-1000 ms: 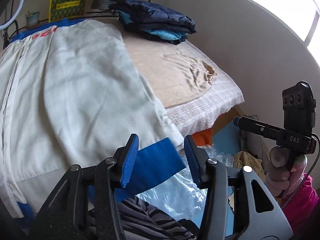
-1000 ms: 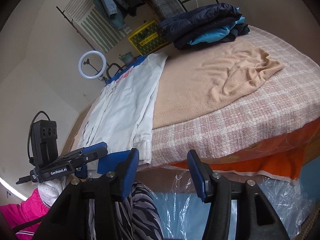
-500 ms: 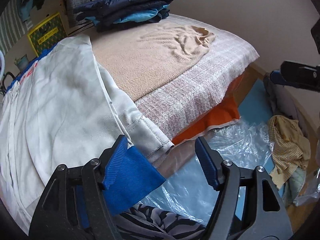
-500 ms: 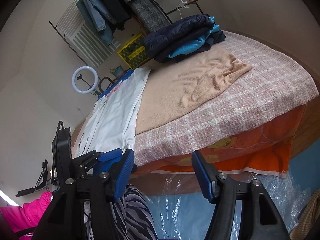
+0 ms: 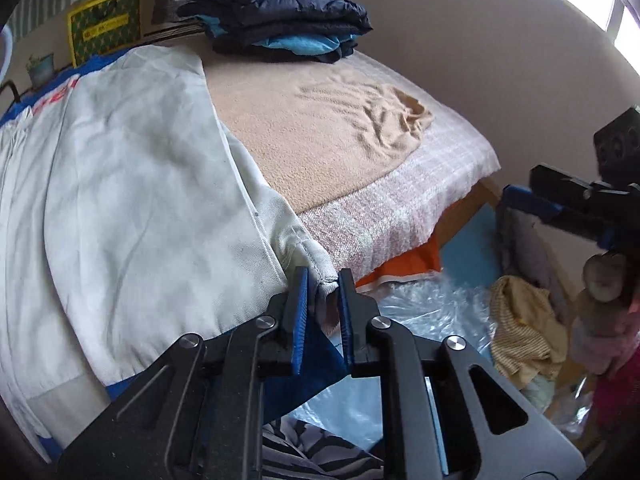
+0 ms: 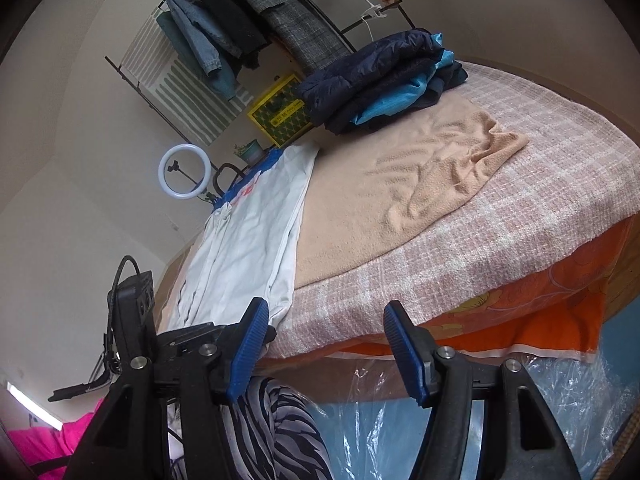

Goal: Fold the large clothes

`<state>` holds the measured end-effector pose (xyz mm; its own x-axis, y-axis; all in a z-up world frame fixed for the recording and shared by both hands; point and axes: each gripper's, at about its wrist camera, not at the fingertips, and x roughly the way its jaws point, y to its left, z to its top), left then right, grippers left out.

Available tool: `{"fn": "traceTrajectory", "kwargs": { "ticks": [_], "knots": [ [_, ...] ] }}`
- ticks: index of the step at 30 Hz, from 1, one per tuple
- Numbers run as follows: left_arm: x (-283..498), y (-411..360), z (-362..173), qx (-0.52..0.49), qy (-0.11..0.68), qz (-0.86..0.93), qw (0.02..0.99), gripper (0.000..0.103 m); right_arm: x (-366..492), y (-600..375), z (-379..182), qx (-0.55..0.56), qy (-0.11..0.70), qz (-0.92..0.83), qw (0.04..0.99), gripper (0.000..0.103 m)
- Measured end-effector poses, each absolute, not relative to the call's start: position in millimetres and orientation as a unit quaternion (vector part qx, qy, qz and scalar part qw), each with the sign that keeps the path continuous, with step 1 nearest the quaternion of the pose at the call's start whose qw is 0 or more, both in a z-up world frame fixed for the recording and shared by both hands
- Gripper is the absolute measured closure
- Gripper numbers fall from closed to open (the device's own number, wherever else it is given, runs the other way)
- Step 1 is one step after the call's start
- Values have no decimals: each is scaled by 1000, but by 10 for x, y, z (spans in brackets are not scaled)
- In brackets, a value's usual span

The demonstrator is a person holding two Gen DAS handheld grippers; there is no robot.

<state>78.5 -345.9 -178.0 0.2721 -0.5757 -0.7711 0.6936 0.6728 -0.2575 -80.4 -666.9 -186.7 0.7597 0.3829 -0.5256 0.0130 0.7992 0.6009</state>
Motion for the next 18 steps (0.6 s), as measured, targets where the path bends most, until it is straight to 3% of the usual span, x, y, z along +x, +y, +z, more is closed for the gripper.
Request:
{"fn": "traceTrajectory", "kwargs": {
  "ticks": [8, 18],
  "knots": [
    [836, -3025, -1373, -34, 438, -403, 803, 91, -28, -6409, -1957, 328, 345, 154, 866, 35],
    [886, -2656, -1305, -107, 439, -405, 795, 92, 1450, -5936, -2047, 357, 381, 163, 837, 33]
  ]
}}
